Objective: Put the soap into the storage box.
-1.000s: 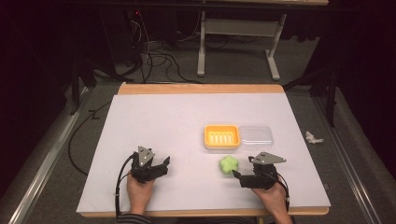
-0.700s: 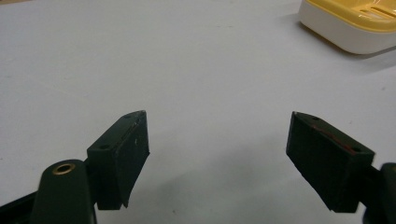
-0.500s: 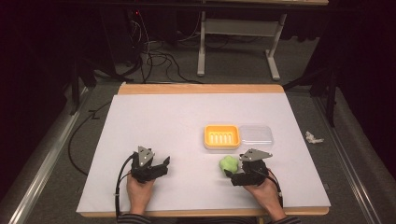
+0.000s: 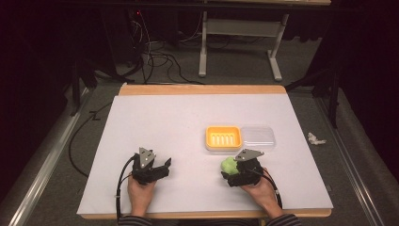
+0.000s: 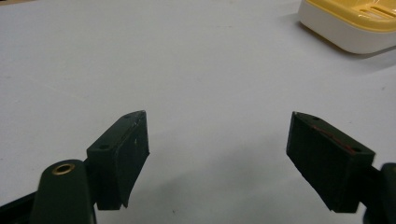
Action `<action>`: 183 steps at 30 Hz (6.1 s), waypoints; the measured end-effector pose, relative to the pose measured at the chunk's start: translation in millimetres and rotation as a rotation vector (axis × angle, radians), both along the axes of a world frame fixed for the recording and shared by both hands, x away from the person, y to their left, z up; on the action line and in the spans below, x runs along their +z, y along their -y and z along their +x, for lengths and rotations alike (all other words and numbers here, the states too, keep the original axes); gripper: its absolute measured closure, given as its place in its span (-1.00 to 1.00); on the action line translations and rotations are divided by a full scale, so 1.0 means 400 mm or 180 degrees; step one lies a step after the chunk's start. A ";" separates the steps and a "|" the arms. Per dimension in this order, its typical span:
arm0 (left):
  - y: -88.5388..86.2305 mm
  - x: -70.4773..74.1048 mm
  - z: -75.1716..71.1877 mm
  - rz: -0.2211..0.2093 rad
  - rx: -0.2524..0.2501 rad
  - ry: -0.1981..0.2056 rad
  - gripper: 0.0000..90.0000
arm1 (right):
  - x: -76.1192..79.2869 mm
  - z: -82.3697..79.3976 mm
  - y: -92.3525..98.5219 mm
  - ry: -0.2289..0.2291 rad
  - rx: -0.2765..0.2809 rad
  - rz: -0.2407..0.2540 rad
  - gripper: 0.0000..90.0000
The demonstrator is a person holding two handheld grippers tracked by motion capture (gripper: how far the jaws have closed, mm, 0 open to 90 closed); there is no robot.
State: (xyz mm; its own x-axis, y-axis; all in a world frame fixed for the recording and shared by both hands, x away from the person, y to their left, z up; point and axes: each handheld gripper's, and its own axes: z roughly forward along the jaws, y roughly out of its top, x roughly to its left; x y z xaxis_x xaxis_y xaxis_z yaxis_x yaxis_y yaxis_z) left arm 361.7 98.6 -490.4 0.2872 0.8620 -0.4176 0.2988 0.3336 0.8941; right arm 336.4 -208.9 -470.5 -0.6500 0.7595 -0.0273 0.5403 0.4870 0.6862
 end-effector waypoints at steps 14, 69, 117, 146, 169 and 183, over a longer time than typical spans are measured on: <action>0.001 0.000 -0.001 0.0000 -0.0002 0.0013 -0.52 | -0.016 0.012 -0.009 0.0013 0.0083 -0.0080 -0.45; 0.002 0.000 0.000 0.0013 -0.0008 -0.0010 -0.52 | 0.106 0.035 0.056 0.0317 0.0094 0.0107 -0.42; 0.001 0.000 -0.001 0.0013 -0.0021 -0.0008 -0.52 | 0.116 0.234 0.019 0.0173 -0.0148 0.0276 -0.42; 0.001 0.000 -0.002 0.0010 -0.0029 -0.0003 -0.52 | 0.050 0.286 -0.022 0.0054 -0.0272 0.0187 -0.42; 0.002 0.000 -0.002 0.0008 -0.0028 0.0000 -0.52 | 0.026 0.291 -0.021 -0.0074 -0.0366 -0.0049 -0.43; 0.002 0.000 -0.002 0.0009 -0.0026 0.0002 -0.51 | 0.071 0.261 -0.004 0.0099 -0.0335 0.0097 -0.46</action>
State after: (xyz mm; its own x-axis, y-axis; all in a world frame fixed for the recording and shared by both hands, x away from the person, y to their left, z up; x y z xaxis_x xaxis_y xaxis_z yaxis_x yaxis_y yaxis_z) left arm 361.1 97.9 -490.4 0.2945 0.8608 -0.4151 0.3010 0.3287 0.8952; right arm 440.7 -207.1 -442.2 -0.5657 0.8243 -0.0220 0.5656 0.4073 0.7170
